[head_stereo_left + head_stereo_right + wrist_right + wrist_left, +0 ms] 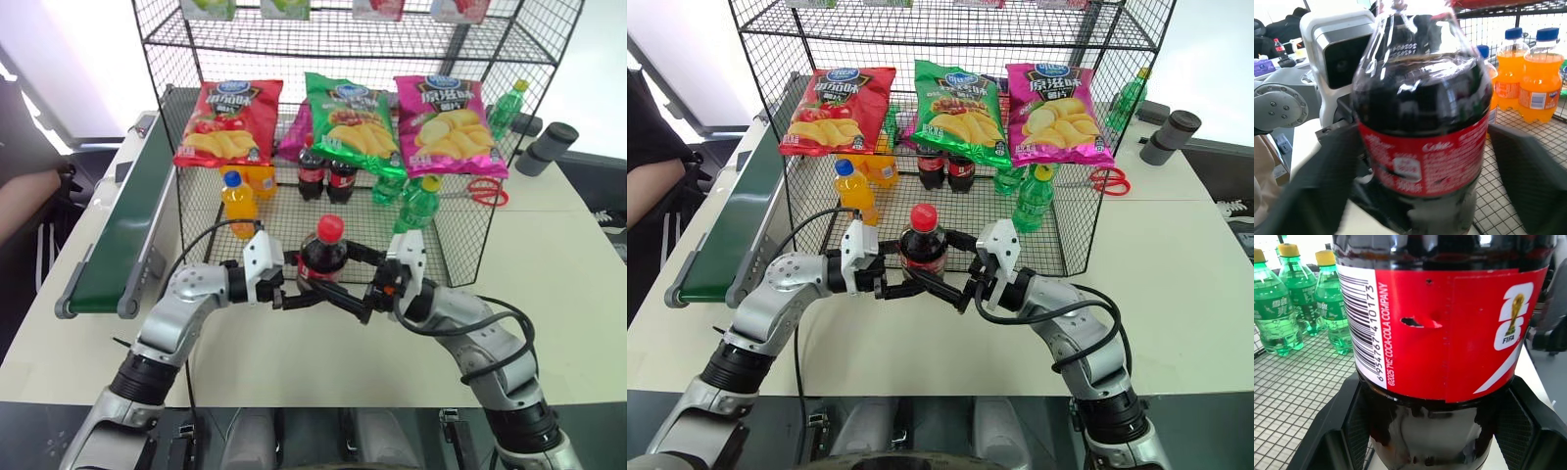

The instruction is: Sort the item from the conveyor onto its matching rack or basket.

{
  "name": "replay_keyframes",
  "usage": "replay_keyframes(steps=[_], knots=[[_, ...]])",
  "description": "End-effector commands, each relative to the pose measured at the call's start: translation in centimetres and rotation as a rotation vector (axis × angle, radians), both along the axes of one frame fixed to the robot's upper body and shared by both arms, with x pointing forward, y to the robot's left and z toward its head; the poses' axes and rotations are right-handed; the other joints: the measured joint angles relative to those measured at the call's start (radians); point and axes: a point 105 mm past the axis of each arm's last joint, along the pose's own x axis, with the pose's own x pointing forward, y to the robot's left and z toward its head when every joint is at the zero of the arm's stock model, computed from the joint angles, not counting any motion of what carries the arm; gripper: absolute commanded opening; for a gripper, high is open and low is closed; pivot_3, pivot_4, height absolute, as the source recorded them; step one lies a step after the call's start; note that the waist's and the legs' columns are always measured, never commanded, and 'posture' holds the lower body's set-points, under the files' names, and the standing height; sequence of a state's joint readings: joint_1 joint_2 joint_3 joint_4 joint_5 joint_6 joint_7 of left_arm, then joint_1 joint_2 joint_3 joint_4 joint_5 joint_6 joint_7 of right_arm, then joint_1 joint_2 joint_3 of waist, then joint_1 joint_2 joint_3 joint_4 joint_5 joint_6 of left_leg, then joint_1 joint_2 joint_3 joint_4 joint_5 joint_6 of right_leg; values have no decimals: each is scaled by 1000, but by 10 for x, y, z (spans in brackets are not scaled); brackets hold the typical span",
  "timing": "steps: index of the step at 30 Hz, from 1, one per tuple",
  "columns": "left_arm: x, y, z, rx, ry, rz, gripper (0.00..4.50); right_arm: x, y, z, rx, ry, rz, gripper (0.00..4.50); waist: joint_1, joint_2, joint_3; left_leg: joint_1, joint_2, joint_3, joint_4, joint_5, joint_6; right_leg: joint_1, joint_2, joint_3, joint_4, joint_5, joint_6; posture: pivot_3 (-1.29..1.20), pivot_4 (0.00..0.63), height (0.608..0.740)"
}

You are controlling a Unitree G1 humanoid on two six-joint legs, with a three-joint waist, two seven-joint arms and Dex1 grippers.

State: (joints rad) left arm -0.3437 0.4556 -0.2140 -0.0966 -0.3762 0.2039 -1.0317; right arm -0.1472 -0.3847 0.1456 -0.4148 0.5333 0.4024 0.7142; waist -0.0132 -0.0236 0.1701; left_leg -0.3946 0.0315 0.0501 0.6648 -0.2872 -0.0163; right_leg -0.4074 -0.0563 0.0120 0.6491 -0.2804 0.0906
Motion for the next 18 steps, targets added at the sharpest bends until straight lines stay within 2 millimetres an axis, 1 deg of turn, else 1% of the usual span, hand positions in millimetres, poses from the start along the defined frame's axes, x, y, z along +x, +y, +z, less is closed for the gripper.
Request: replay_keyframes(steps=[1, 5, 6, 7, 8, 10, 12, 14, 17, 18], knots=[[-2, -5, 19, -28, -84, -26, 2841, -5, 2, 13, 28, -54, 11, 2878, 0, 0, 0, 0, 0, 0, 0, 0, 0, 0, 0, 0, 0, 0, 0, 0, 150, 740], [-3, -1, 12, -24, -21, -20, 2841, 0, 2, 14, 20, -72, -11, 2878, 0, 0, 0, 0, 0, 0, 0, 0, 0, 0, 0, 0, 0, 0, 0, 0, 150, 740], [-3, 1, 10, -15, -13, -13, 3876, 1, 1, 14, 21, -76, -17, 2878, 0, 0, 0, 0, 0, 0, 0, 0, 0, 0, 0, 0, 0, 0, 0, 0, 150, 740], [-1, 5, 7, -2, -23, 18, 4338, 5, 0, 15, 20, -86, -34, 2878, 0, 0, 0, 0, 0, 0, 0, 0, 0, 0, 0, 0, 0, 0, 0, 0, 150, 740], [1, 9, 3, 9, -28, 47, 4441, 9, -1, 16, 19, -98, -55, 2878, -1, 0, 0, 0, 0, 0, 0, 0, 0, 0, 0, 0, 0, 0, 0, 0, 150, 740], [3, 18, -4, 28, -25, 92, 4441, 17, -5, 17, 23, -116, -103, 2878, -2, 0, 0, 1, 0, 0, 0, 0, 0, 0, 0, 0, 0, 0, 0, 0, 150, 740], [6, 35, -12, 30, -2, 173, 4441, 33, -13, 15, 11, -136, -197, 2878, -4, 0, 0, 1, 1, 0, 0, 0, 0, 0, 1, 0, 0, 0, 0, 0, 150, 740], [9, 50, -19, 34, -2, 254, 4441, 45, -19, 12, 0, -150, -265, 2878, -3, 0, 0, 1, 1, 0, 0, 0, 0, 0, 1, 0, 1, 0, 0, 0, 150, 740], [19, 82, -15, -75, -17, 480, 4441, 72, -24, -3, -20, -170, -408, 2878, -2, 0, 0, 1, 1, 0, 0, 0, 0, 0, 0, 0, 1, 0, 0, 0, 150, 740], [21, 90, -13, -114, -15, 538, 4441, 80, -24, -6, -12, -177, -447, 2878, -2, 0, 0, 1, 1, 0, 0, 0, 0, 0, 0, 0, 1, 0, 0, 0, 150, 740]])
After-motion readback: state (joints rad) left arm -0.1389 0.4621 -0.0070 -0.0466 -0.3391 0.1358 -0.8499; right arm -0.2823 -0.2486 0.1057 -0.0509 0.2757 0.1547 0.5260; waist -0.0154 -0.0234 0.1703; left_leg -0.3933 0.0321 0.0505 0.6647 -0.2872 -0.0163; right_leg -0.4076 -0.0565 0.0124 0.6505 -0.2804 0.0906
